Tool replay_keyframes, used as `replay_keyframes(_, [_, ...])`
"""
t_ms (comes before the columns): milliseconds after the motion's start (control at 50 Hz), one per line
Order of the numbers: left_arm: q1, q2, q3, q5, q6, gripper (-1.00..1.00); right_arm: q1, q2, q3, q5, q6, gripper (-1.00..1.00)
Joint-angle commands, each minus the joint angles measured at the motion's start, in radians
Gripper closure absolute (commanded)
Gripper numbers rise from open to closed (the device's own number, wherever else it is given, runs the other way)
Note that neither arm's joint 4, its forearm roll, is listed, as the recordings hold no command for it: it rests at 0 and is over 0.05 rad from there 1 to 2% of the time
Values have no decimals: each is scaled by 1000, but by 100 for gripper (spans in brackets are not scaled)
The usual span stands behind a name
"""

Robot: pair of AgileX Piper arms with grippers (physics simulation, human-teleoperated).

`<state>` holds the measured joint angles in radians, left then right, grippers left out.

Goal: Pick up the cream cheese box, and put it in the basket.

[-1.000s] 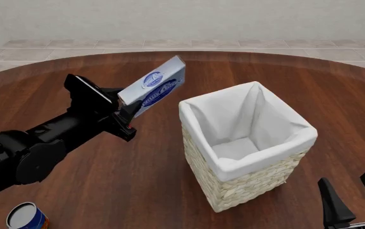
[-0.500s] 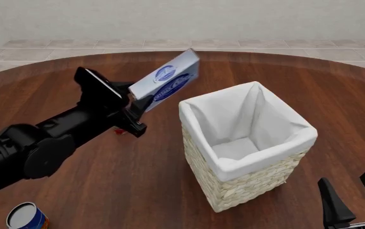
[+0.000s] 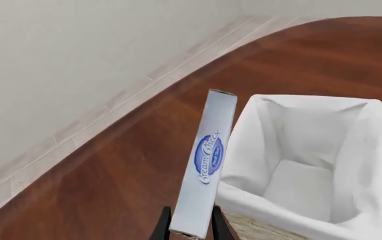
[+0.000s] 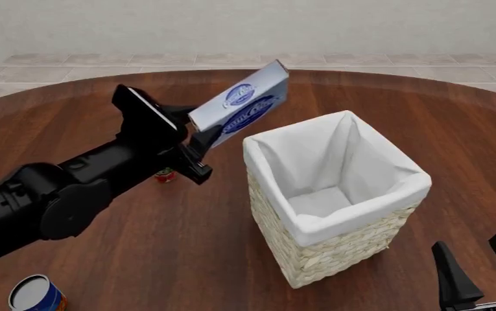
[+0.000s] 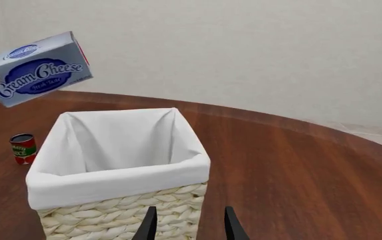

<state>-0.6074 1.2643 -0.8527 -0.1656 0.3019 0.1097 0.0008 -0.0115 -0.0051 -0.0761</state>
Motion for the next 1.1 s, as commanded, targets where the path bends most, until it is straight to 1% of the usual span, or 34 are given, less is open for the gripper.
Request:
replay_keyframes(20, [-24, 2, -26, -2, 19, 100, 1, 0, -1, 0, 1, -100])
replay_keyframes(220, [-52, 7, -46, 4, 24, 100, 2, 0, -1, 0, 1, -100])
replay_keyframes(740, [-113, -18, -45, -13, 9, 100, 4, 0, 1, -1, 1, -100])
replay_keyframes(1100, [-154, -11, -65, -11, 7, 100, 3, 0, 1, 0, 0, -100])
